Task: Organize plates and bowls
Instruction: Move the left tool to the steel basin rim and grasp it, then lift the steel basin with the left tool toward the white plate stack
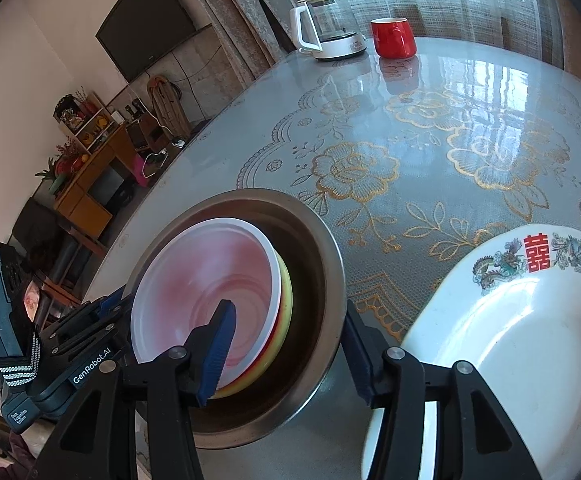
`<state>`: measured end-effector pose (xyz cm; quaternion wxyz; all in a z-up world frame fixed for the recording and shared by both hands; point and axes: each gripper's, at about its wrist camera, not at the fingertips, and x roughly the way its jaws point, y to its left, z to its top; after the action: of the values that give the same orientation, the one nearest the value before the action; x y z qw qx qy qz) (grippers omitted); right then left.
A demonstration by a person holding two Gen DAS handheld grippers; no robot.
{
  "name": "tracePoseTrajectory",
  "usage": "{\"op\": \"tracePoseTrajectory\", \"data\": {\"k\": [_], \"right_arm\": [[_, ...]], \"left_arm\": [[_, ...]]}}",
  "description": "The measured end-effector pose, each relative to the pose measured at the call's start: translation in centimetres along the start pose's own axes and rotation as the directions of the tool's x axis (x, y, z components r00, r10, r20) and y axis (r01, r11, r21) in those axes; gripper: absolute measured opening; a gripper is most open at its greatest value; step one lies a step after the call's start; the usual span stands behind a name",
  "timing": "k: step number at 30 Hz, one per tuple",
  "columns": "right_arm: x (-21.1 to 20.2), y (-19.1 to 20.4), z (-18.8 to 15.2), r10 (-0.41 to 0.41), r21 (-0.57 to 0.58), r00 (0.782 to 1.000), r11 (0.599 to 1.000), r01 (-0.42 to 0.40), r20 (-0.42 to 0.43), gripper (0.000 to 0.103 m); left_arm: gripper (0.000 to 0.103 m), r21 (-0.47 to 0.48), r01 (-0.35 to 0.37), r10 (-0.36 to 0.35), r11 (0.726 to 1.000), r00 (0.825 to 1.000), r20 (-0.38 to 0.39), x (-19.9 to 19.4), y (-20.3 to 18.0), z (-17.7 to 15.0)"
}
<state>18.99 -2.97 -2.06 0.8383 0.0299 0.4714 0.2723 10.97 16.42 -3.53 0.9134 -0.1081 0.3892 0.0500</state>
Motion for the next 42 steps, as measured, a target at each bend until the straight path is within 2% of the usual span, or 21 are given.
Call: {"op": "tracePoseTrajectory", "data": {"k": [6, 11, 30, 42], "right_arm": [[0.3, 0.0, 0.0, 0.0, -0.001, 1.0, 1.0, 0.0, 0.0, 0.055], [0.1, -0.1, -0.2, 0.007, 0.006, 1.0, 1.0, -0.007, 0.001, 0.055], [0.1, 0.7, -1.0, 0.008, 0.005, 1.0, 1.0, -0.008, -0.004, 0.055], [-0.2, 1.3, -2.2, 0.044, -0.004, 0.999, 0.999, -0.044, -0.018, 0.055]], "left_arm": [[0.024, -0.018, -0.003, 0.003, 1.0, 1.0, -0.004, 0.0, 0.1, 0.0], [0.019, 0.017, -0.001, 0.001, 1.0, 1.0, 0.008, -0.2, -0.6, -0.3], [0.018, -0.007, -0.008, 0.008, 1.0, 1.0, 0.012, -1.4, -0.1, -1.5], [0.019, -0.049, 0.014, -0.013, 0.999, 1.0, 0.009, -2.4, 1.3, -2.3]]}}
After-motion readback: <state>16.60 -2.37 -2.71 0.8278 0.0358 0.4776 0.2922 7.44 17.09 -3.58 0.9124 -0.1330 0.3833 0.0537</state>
